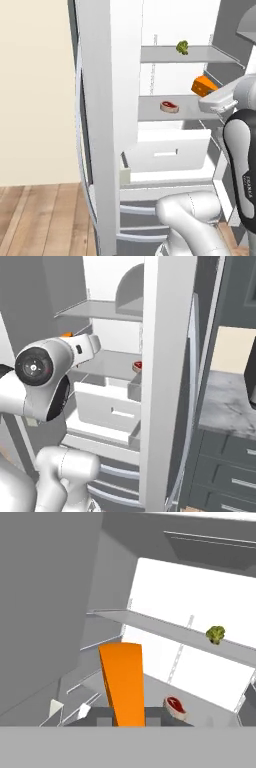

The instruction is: Take the cheese, steak, and broccoli from the fridge and place them on the plate on the dining counter to create an appetizer plate.

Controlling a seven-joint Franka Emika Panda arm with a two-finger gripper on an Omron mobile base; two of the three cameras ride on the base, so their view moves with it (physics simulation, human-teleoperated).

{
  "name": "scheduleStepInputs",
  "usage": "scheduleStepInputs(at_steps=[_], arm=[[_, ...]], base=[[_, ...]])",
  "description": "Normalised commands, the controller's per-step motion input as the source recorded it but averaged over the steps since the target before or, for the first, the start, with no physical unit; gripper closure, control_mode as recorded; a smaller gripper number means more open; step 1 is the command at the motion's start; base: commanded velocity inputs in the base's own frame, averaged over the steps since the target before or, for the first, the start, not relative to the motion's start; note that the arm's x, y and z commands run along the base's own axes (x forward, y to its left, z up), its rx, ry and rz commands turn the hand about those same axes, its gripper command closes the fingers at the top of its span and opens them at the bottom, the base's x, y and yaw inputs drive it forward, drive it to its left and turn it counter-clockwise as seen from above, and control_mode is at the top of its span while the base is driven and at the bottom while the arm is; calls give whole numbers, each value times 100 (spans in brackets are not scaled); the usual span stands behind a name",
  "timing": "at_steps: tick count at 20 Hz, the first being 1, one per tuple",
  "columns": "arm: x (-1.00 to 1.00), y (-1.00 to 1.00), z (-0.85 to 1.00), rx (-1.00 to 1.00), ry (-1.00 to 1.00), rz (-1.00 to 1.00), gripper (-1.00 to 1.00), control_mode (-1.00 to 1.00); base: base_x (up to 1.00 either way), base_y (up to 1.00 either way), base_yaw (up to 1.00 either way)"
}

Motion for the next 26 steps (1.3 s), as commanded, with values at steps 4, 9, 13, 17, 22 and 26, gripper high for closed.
scheduleStepInputs(at_steps=[4, 9, 13, 17, 22, 26], arm=[[0, 0, 0, 0, 0, 0, 100, 100], [0, 0, 0, 0, 0, 0, 100, 100], [0, 0, 0, 0, 0, 0, 100, 100], [0, 0, 0, 0, 0, 0, 100, 100], [0, 0, 0, 0, 0, 0, 100, 100], [0, 0, 0, 0, 0, 0, 100, 100]], base=[[-68, -4, 12], [-77, 8, 9], [-74, 4, 21], [-54, 20, 36], [-55, 25, 50], [-44, 31, 57]])
